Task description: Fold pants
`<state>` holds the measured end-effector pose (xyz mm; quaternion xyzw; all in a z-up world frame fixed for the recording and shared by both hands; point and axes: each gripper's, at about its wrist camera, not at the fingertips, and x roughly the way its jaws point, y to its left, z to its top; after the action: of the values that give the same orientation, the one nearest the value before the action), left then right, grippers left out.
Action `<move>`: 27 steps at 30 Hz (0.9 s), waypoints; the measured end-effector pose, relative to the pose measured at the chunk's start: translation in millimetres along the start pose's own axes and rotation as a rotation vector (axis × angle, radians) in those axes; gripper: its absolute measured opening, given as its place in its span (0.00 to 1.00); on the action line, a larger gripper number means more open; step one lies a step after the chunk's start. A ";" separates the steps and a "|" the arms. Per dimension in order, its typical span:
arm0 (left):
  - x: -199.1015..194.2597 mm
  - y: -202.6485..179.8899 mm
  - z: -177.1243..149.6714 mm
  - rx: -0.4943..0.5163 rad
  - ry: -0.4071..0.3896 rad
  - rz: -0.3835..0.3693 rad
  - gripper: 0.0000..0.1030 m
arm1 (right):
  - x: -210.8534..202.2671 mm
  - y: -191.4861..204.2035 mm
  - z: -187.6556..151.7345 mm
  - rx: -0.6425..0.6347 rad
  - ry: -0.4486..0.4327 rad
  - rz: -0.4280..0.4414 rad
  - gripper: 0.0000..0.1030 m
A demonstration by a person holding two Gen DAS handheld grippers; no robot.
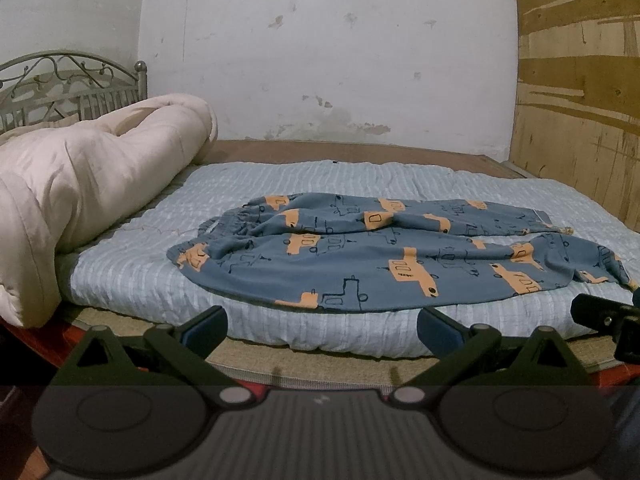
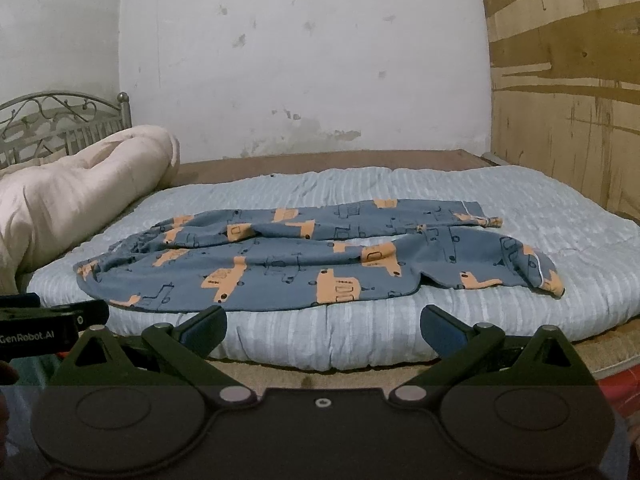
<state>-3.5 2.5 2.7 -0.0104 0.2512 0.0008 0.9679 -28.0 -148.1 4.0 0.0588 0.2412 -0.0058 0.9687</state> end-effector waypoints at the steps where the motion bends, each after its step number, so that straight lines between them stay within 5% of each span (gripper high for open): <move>1: 0.0 0.7 0.3 -0.001 -0.001 0.002 0.99 | -0.6 0.4 0.3 0.000 -0.001 0.000 0.99; 27: 9.0 -5.1 9.5 0.024 0.031 0.014 0.99 | 6.2 4.7 13.7 -0.036 0.001 0.030 0.99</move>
<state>9.0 -2.4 6.8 0.0027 0.2660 0.0042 0.9640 -15.9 -144.9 13.6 0.0449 0.2406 0.0131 0.9695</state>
